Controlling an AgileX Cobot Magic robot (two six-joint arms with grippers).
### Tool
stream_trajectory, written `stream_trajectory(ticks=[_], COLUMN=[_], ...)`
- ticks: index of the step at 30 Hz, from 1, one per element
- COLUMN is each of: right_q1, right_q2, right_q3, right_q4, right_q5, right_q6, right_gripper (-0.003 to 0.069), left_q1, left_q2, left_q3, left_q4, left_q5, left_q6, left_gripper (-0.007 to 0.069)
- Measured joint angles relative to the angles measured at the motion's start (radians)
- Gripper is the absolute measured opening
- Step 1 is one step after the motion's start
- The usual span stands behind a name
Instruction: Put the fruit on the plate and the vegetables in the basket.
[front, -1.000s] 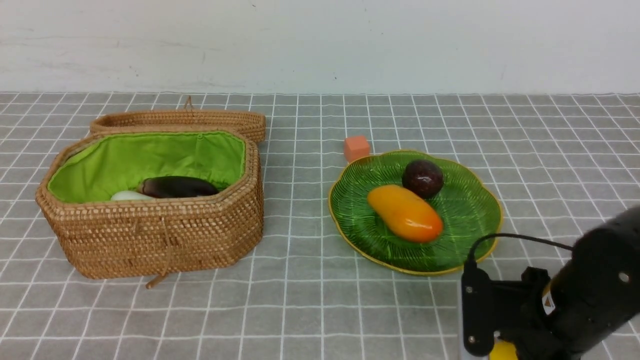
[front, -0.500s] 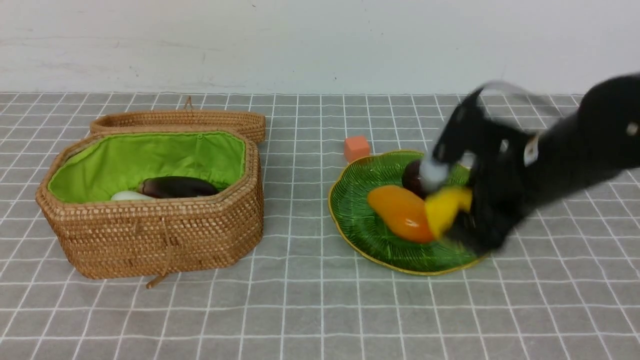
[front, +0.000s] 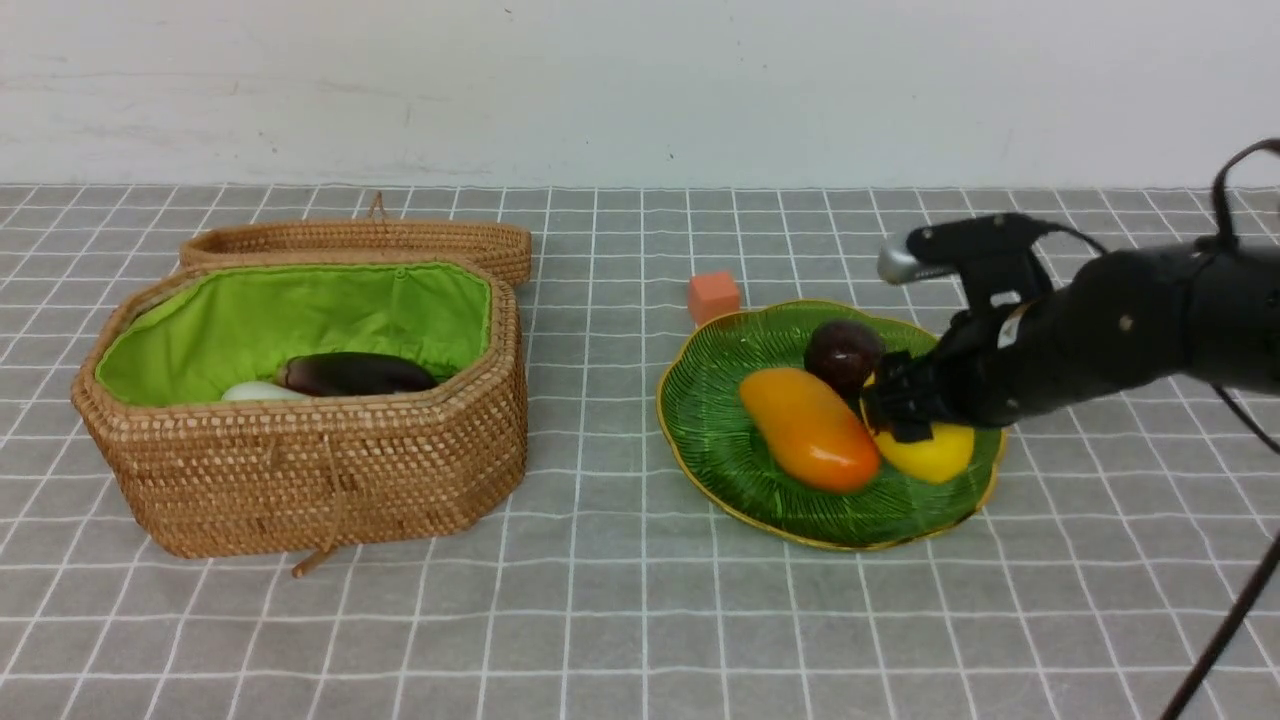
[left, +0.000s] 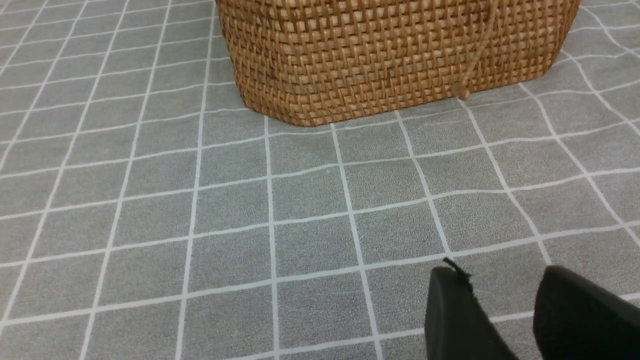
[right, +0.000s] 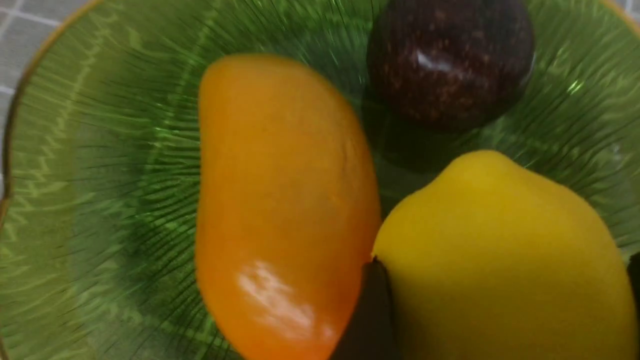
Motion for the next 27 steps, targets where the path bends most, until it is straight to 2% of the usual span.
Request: stream_trajectory(ticks=[3, 7, 12, 14, 15, 16, 18, 19, 20, 21, 23, 24, 25, 27], right_q1=[0.0, 0.0, 0.0, -0.002, -0.005, -0.005, -0.009, -0.009, -0.009, -0.009, -0.009, -0.009, -0.009, -0.009], right_q2=[0.003, -0.006, -0.061, -0.11, -0.151, -0.163, -0.243, -0.285, -0.298, -0.324, -0.405, -0.411, -0.462, -0.511], right_q3=[0.0, 0.0, 0.0, 0.0, 0.0, 0.0, 0.0, 0.005, 0.007, 0.014, 0.066, 0.066, 0.122, 0.169], right_q4=[0.0, 0.0, -0.008, -0.015, -0.019, -0.02, -0.031, -0.031, -0.031, -0.032, -0.029, -0.028, -0.013, 0.003], right_q5=[0.0, 0.013, 0.079, 0.14, 0.193, 0.201, 0.321, 0.393, 0.402, 0.439, 0.545, 0.545, 0.589, 0.615], right_q6=[0.008, 0.013, 0.016, 0.016, 0.016, 0.016, 0.016, 0.016, 0.016, 0.016, 0.016, 0.016, 0.018, 0.028], right_gripper=[0.0591, 0.0677, 0.0664, 0.0627, 0.0582, 0.0575, 0.0479, 0.0405, 0.0393, 0.0344, 0.0148, 0.0148, 0.0029, -0.0011], left_q1=[0.0, 0.0, 0.0, 0.0, 0.0, 0.0, 0.0, 0.0, 0.0, 0.0, 0.0, 0.0, 0.0, 0.0], left_q2=[0.0, 0.0, 0.0, 0.0, 0.0, 0.0, 0.0, 0.0, 0.0, 0.0, 0.0, 0.0, 0.0, 0.0], left_q3=[0.0, 0.0, 0.0, 0.0, 0.0, 0.0, 0.0, 0.0, 0.0, 0.0, 0.0, 0.0, 0.001, 0.001], left_q4=[0.0, 0.0, 0.0, 0.0, 0.0, 0.0, 0.0, 0.0, 0.0, 0.0, 0.0, 0.0, 0.0, 0.0], left_q5=[0.0, 0.0, 0.0, 0.0, 0.0, 0.0, 0.0, 0.0, 0.0, 0.0, 0.0, 0.0, 0.0, 0.0], left_q6=[0.0, 0.0, 0.0, 0.0, 0.0, 0.0, 0.0, 0.0, 0.0, 0.0, 0.0, 0.0, 0.0, 0.0], left_gripper=[0.0237, 0.0237, 0.0237, 0.0237, 0.0237, 0.0237, 0.0237, 0.0237, 0.0237, 0.0237, 0.0237, 0.0237, 0.0237, 0.0237])
